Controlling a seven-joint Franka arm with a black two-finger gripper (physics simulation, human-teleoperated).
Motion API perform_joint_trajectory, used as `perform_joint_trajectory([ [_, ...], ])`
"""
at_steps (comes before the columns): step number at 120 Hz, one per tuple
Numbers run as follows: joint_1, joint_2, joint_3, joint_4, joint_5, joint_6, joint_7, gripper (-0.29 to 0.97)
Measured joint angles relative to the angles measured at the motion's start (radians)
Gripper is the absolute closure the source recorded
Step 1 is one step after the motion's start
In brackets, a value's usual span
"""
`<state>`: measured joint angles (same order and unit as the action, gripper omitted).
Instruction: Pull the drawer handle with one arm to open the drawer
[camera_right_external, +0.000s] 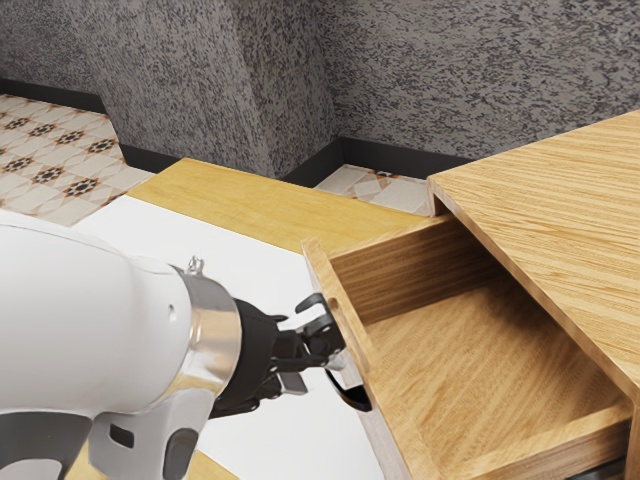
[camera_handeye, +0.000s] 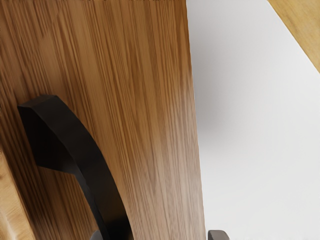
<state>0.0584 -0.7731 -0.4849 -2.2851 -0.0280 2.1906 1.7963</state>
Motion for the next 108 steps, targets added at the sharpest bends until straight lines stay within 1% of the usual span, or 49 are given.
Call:
perform_joint_trajectory([
  [36, -0.002, -0.054, 0.008, -0.024, -0.008, -0.019, -0.001, 0.51],
  [108, -0.002, -0.122, 0.009, -0.057, -0.034, -0.044, -0.002, 0.5],
])
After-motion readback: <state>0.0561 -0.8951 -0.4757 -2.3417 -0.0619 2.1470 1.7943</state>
